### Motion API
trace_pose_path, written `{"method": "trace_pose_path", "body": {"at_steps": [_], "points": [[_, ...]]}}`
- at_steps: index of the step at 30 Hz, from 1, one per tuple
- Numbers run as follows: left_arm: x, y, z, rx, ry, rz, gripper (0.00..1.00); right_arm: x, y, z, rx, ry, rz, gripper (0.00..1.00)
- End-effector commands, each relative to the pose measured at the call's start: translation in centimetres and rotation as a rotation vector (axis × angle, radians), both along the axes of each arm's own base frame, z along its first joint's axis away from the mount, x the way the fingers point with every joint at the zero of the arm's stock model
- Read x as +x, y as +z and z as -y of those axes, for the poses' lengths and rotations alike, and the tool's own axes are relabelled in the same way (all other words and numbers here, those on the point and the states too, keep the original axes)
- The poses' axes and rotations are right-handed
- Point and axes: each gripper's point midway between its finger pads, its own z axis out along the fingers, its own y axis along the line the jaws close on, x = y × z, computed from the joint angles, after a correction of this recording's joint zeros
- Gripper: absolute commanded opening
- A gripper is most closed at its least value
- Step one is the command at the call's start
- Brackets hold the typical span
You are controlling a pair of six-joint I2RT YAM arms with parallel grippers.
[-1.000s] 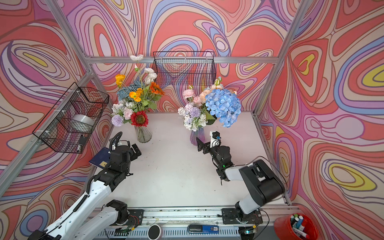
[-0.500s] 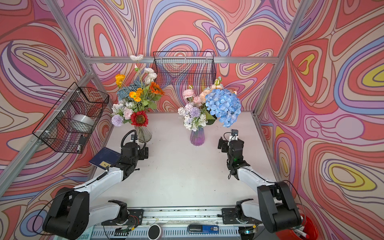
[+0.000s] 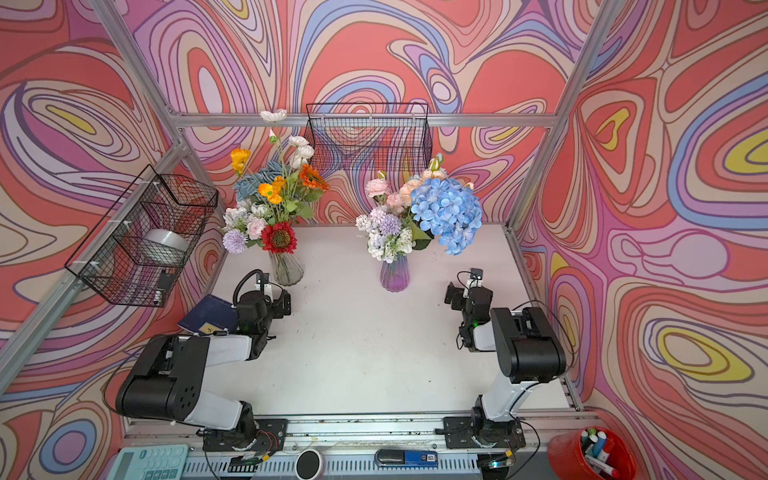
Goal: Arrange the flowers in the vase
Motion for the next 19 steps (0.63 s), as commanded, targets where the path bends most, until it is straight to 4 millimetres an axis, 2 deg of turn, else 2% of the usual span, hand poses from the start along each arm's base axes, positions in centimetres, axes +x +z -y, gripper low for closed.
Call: {"method": "trace_pose_path", "body": {"at_steps": [1,8,11,19], "points": [[0.7,1.5,0.5,-0.025,-0.025,0.099,1.00,1.2,2.0,-0.1,-0.006,0.016,0.068,0.98],[0.9,1.4,0.5,-0.024,-0.020,0.082,1.00,1.2,2.1,-0.2,-0.011,0.020,0.071,0.98],[0.9,1.4,0.5,-0.024,-0.020,0.082,1.00,1.5,1.8,-1.4,-0.011,0.092,0.053,0.99],[1.0,1.3,0.4,-0.024,-0.017,0.077,1.00,1.4,1.9,-1.1,-0.013,0.077,0.058,0.98]]}}
